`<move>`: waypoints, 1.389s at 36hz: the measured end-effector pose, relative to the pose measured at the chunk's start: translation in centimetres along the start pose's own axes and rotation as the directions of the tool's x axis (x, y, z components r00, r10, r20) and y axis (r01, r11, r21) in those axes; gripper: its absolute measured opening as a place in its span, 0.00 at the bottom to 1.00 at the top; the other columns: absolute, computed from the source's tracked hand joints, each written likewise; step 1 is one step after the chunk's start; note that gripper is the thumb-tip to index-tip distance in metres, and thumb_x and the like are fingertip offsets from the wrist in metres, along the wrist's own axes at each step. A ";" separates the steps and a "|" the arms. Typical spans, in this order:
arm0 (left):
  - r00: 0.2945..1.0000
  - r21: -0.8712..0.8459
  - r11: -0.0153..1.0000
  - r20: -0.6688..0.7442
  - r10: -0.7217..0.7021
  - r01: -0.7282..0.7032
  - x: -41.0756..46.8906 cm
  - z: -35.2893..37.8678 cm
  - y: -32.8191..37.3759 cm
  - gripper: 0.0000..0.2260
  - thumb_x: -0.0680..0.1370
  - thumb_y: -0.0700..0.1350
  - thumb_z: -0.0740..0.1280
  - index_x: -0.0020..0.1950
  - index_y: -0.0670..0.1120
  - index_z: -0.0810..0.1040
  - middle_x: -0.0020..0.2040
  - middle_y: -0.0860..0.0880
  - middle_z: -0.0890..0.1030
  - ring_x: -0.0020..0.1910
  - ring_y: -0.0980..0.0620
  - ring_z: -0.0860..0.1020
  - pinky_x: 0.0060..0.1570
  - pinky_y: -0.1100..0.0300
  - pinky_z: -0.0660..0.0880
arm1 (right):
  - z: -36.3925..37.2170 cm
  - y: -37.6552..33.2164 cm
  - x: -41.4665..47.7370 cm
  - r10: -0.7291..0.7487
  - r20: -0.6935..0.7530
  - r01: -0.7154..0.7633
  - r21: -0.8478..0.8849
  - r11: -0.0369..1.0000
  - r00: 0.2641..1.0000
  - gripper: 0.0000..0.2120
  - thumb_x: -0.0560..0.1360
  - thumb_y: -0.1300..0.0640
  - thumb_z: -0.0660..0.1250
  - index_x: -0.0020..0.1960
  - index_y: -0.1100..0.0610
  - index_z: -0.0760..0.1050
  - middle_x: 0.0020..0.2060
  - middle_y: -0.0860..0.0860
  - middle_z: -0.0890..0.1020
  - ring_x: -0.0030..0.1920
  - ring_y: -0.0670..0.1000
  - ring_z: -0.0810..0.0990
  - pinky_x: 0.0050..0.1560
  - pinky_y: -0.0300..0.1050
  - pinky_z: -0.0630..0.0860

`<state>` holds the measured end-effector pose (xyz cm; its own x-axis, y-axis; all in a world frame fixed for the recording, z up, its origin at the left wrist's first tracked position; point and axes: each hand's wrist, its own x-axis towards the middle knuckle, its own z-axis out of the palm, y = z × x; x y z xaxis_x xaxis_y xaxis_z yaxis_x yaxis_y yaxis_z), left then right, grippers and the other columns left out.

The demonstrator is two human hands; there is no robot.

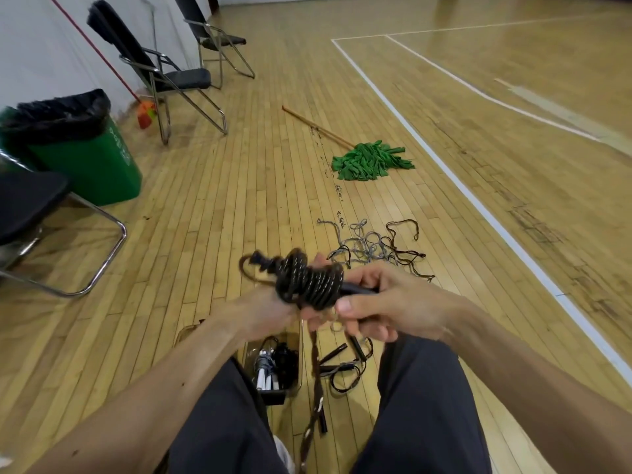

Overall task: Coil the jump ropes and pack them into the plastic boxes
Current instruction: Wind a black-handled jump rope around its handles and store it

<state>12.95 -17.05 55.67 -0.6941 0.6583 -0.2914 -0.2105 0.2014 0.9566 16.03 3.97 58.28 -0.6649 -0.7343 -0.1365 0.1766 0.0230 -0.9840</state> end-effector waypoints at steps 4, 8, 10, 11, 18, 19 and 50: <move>0.998 -0.431 0.901 0.001 0.055 -0.049 -0.2 1.3 -0.2 0.19 0.80 0.52 0.59 0.63 0.44 0.80 0.26 0.53 0.65 0.27 0.55 0.67 0.37 0.57 0.77 | -0.6 -0.5 -0.2 0.003 -0.162 -0.004 -0.009 1.000 0.987 0.07 0.77 0.57 0.68 0.45 0.60 0.77 0.31 0.50 0.78 0.24 0.43 0.72 0.23 0.33 0.65; 0.995 -0.626 0.779 -0.087 -0.040 -0.024 0.3 2.5 -1.0 0.16 0.81 0.51 0.57 0.60 0.46 0.78 0.28 0.54 0.62 0.27 0.56 0.64 0.29 0.62 0.72 | -0.7 0.2 0.2 -0.009 -0.261 -0.022 -0.118 0.993 0.965 0.08 0.79 0.59 0.69 0.43 0.60 0.77 0.31 0.50 0.79 0.26 0.46 0.72 0.25 0.35 0.68; 0.993 -0.689 0.725 -0.099 -0.070 -0.018 0.3 2.7 -1.3 0.14 0.82 0.52 0.57 0.60 0.46 0.76 0.28 0.54 0.62 0.27 0.57 0.63 0.26 0.64 0.69 | -0.8 0.7 0.3 -0.018 -0.296 -0.023 -0.136 0.990 0.955 0.07 0.79 0.60 0.69 0.44 0.62 0.77 0.32 0.52 0.79 0.27 0.47 0.73 0.25 0.36 0.69; 0.992 -0.709 0.705 -0.096 -0.087 -0.007 0.4 2.9 -1.4 0.14 0.81 0.52 0.58 0.60 0.46 0.75 0.29 0.54 0.61 0.26 0.57 0.63 0.25 0.65 0.68 | -0.8 0.9 0.3 -0.023 -0.314 -0.025 -0.148 0.989 0.949 0.06 0.79 0.60 0.69 0.45 0.63 0.77 0.32 0.52 0.80 0.27 0.48 0.73 0.25 0.36 0.69; 0.984 -0.485 0.866 -0.057 -0.167 0.119 -0.4 4.0 -2.9 0.16 0.82 0.48 0.62 0.68 0.44 0.71 0.33 0.52 0.66 0.25 0.57 0.63 0.23 0.65 0.60 | -4.0 2.6 0.4 -0.116 -0.598 -0.139 -0.362 0.922 0.793 0.08 0.79 0.58 0.70 0.49 0.64 0.78 0.31 0.50 0.79 0.27 0.47 0.74 0.26 0.39 0.71; 0.985 -0.389 0.912 -0.062 -0.164 0.127 -0.5 4.2 -2.8 0.14 0.83 0.46 0.61 0.68 0.46 0.71 0.34 0.52 0.66 0.26 0.57 0.62 0.24 0.64 0.58 | -4.7 3.1 0.3 -0.105 -0.605 -0.184 -0.396 0.900 0.789 0.08 0.79 0.57 0.70 0.48 0.62 0.78 0.31 0.50 0.80 0.27 0.47 0.74 0.27 0.39 0.71; 0.943 0.991 0.022 0.120 0.312 -0.133 1.5 -0.6 3.4 0.25 0.67 0.72 0.66 0.47 0.51 0.77 0.37 0.58 0.74 0.36 0.60 0.70 0.37 0.67 0.66 | 0.7 3.6 0.6 0.233 -0.123 -0.252 -0.694 0.675 0.965 0.08 0.77 0.54 0.72 0.41 0.52 0.77 0.25 0.41 0.77 0.27 0.44 0.75 0.29 0.34 0.71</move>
<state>10.79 -15.78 58.46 -0.6376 0.7700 0.0237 0.7698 0.6356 0.0590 16.75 3.12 54.73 -0.6898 -0.6193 -0.3750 -0.2173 0.6711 -0.7088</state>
